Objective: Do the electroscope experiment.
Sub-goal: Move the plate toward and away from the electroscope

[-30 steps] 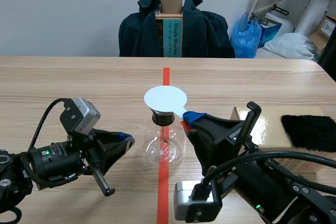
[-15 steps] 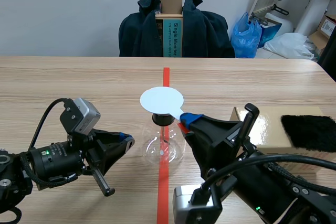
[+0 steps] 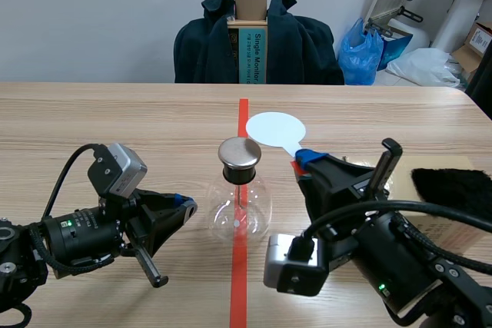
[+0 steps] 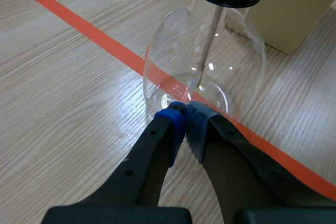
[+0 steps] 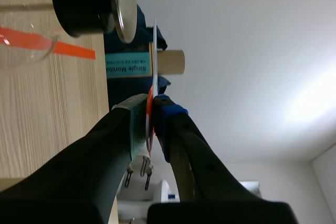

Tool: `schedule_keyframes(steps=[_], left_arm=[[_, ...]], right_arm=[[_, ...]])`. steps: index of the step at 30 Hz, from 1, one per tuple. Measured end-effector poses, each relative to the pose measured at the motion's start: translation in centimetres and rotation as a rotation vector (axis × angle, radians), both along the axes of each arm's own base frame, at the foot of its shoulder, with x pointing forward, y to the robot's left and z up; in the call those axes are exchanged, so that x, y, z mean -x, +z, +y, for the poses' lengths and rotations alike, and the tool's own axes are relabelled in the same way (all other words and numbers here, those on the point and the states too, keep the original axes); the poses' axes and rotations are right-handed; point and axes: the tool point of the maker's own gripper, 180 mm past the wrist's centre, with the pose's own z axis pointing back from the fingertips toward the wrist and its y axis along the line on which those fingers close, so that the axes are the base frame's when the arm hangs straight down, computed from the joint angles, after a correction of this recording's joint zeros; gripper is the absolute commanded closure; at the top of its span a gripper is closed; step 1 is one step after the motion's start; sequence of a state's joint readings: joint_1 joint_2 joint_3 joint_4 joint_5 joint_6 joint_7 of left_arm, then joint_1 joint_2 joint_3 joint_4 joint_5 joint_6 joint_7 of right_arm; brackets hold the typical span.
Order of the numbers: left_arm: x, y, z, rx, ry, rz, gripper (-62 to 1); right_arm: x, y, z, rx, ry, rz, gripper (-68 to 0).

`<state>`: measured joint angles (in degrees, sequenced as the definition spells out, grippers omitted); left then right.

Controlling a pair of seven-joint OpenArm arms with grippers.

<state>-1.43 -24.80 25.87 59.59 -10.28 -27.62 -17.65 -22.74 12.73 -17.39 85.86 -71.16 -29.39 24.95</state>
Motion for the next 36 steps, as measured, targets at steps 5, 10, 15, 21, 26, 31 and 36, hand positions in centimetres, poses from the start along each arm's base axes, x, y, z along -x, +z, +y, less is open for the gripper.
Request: schedule_keyframes(steps=[5,10,15,21,26,31,36], left_arm=[[0.0,0.0,0.0,0.000,0.000,0.000,-1.7],[0.0,0.0,0.0,0.000,0.000,0.000,-1.7],[0.0,0.0,0.0,0.000,0.000,0.000,-1.7],[0.0,0.0,0.0,0.000,0.000,0.000,-1.7],[0.0,0.0,0.0,0.000,0.000,0.000,-1.7],[0.0,0.0,0.0,0.000,0.000,0.000,-1.7],[0.0,0.0,0.0,0.000,0.000,0.000,-1.7]], right_arm=[[-0.9,-0.3,-1.6,0.003,-0.103,0.010,-0.7],[-1.5,-0.5,-3.0,0.009,-0.187,0.017,-0.7],[-1.7,-0.5,-3.4,0.010,-0.213,0.018,-0.7],[-1.3,-0.5,-2.4,0.012,-0.153,0.014,-0.7],[-0.6,-0.3,-1.0,0.010,-0.066,0.006,-0.7],[0.5,-0.2,0.5,0.011,0.037,-0.003,-0.7],[1.4,-0.2,1.7,0.011,0.124,-0.007,-0.7]])
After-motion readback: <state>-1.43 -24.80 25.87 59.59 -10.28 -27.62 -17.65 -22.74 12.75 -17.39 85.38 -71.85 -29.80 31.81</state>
